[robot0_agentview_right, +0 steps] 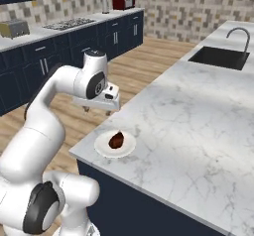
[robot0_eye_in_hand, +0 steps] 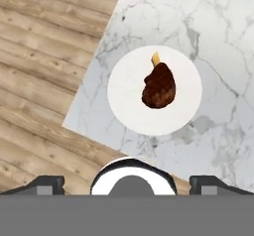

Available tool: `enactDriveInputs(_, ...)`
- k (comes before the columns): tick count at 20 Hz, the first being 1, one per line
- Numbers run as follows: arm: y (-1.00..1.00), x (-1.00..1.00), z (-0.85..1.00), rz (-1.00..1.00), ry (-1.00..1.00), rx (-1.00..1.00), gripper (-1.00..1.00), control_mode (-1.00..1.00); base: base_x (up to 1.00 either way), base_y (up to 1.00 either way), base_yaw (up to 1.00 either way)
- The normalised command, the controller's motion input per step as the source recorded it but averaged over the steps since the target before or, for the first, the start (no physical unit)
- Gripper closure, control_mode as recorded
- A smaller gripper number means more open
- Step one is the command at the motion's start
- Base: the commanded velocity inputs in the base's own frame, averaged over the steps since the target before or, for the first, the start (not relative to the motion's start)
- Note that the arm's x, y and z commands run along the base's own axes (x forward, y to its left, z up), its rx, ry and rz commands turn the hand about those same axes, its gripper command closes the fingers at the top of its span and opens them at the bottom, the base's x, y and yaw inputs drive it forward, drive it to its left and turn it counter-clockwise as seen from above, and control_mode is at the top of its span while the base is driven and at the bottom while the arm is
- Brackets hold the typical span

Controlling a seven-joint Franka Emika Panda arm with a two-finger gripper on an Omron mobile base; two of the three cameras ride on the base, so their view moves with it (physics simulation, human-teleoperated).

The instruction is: Pick the steak from the counter and place it in the microwave.

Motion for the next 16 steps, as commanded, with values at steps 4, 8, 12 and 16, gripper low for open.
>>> enactDriveInputs(4,-0.09,0.49,-0.6,0.01,0.14,0.03,-1.0,-1.0,0.0,0.0,0.0)
enactDriveInputs(8,-0.2,0.69,-0.72,0.01,0.05,0.01,-1.0,-1.0,0.0,0.0,0.0)
enactDriveInputs(12,-0.4,0.61,-0.7,0.02,0.03,0.01,-1.0,-1.0,0.0,0.0,0.0)
enactDriveInputs(16,0.02,0.57,-1.0,0.0,0.01,0.0,-1.0,-1.0,0.0,0.0,0.0)
